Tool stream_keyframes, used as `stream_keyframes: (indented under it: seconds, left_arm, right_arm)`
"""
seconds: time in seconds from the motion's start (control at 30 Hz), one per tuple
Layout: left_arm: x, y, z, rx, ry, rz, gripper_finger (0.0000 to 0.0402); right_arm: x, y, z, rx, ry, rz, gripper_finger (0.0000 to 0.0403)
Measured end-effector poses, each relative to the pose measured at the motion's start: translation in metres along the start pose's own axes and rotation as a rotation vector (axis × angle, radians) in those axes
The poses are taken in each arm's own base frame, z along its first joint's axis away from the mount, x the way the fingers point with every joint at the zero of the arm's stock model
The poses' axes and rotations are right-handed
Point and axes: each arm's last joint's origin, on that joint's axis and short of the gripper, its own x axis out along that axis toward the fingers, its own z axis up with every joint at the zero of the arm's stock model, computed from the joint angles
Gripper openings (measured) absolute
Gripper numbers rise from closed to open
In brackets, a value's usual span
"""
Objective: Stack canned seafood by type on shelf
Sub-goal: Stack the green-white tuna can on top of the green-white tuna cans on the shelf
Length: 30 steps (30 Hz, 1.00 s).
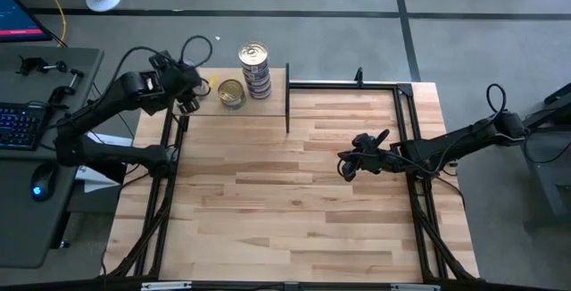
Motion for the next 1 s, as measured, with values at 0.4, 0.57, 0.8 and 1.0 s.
stream_keyframes:
  seconds: [0.4, 0.57, 0.8, 1.0]
  left_arm:
    - [-0.004, 0.014, -0.001, -0.067, -0.021, -0.043, 0.0243]
    - [-0.004, 0.015, -0.001, -0.06, -0.018, -0.035, 0.0243]
    - [-0.002, 0.015, 0.001, -0.022, -0.011, -0.027, 0.0243]
    - [0.001, 0.018, 0.003, -0.008, -0.009, -0.002, 0.0243]
  right_arm:
    - [0.0, 0.001, 0.001, 0.012, -0.008, 0.009, 0.0]
    - [0.0, 0.001, 0.001, 0.013, -0.007, 0.011, 0.0]
    - [0.0, 0.001, 0.001, 0.015, -0.005, 0.013, 0.0]
    - [0.0, 0.001, 0.001, 0.026, 0.003, 0.02, 0.0]
